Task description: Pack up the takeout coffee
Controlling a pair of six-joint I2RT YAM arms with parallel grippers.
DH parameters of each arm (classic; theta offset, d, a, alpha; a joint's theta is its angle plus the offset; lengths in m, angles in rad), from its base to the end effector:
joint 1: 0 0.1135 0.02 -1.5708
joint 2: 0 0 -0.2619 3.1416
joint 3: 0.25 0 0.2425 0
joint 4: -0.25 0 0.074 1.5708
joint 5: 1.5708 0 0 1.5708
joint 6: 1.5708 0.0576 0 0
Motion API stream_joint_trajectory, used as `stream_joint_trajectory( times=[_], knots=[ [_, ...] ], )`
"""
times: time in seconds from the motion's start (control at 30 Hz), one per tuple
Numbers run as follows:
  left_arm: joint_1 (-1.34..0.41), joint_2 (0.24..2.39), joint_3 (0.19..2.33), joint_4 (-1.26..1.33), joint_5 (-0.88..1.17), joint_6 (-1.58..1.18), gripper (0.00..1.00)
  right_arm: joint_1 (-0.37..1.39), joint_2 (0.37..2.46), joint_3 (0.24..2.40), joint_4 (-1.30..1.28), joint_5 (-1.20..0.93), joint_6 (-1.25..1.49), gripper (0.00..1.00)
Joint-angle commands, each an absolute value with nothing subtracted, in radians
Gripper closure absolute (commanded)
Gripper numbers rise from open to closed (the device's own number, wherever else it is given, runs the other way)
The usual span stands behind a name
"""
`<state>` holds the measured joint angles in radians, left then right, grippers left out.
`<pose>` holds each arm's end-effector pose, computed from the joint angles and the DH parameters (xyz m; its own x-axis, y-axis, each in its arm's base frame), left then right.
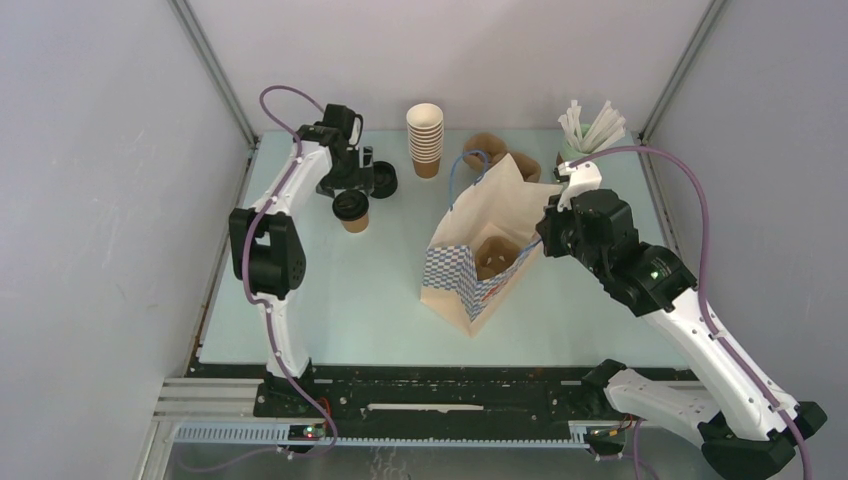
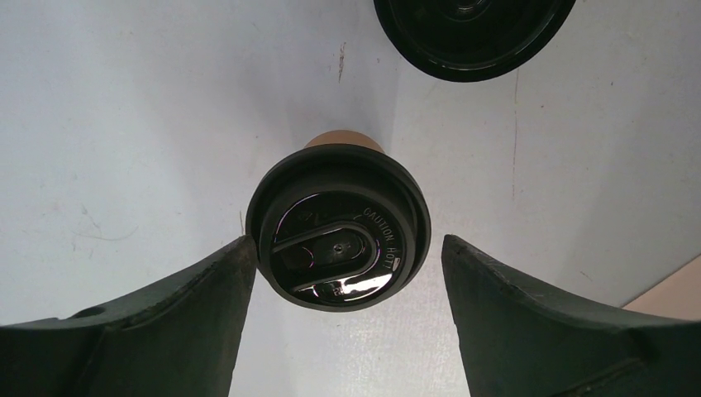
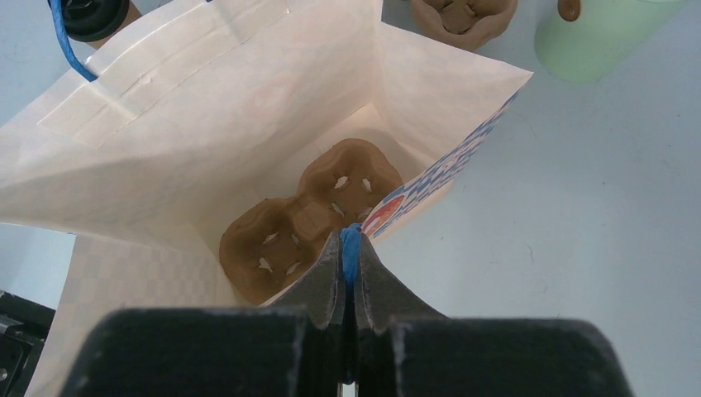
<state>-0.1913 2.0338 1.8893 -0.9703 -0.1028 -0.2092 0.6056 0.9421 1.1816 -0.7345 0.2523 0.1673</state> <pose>0.4291 -0.0771 0.2555 -0.8923 -0.0376 -0.4499 -0.0414 0.9991 -0.0013 0.1679 0.0987 0.3777 -0.4468 -0.1132 -0.8874 -0.3004 0.9534 0.0296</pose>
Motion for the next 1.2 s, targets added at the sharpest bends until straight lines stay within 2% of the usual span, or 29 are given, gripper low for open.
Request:
stream_joint_trajectory(
  times=[0.0,0.43,0.7,1.17],
  knots=[
    [-0.188,2.009,1.857,-0.958,-0.133,-0.209,0.13,0.597,0.949,1.212,-0.737,0.245,0.181,1.00],
    [-0.188,2.040,1.860,-0.948,-0.127,-0.210,0.23,0.594,0.948,1.212,-0.739,0.239,0.186,1.00],
    [-0.189,2.042,1.856,-0.953,-0.142,-0.200,0.18,0.592,0.951,1.213,-0.739,0.236,0.187,1.00],
    [-0.189,2.058,1.853,-0.953,-0.132,-0.201,0.20,0.590,0.949,1.213,-0.741,0.236,0.188,0.98]
  ],
)
